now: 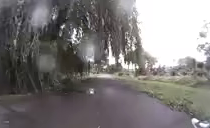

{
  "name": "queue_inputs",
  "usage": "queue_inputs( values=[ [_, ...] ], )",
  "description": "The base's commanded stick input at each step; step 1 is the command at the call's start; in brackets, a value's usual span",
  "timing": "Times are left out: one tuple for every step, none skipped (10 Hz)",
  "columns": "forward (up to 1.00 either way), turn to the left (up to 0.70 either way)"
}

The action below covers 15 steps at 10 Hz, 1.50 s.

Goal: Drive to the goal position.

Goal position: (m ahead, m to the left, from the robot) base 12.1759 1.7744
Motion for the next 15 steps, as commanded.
queue_inputs(
  values=[
    [0.85,0.00],
    [0.85,0.00],
    [0.85,0.00],
    [0.85,0.00],
    [0.85,0.00],
    [0.85,0.00],
    [0.85,0.00],
    [0.85,0.00],
    [0.85,0.00],
    [0.85,0.00],
    [0.85,0.00],
    [0.85,0.00],
    [0.85,0.00],
    [0.85,0.00],
    [0.85,0.00]
  ],
)
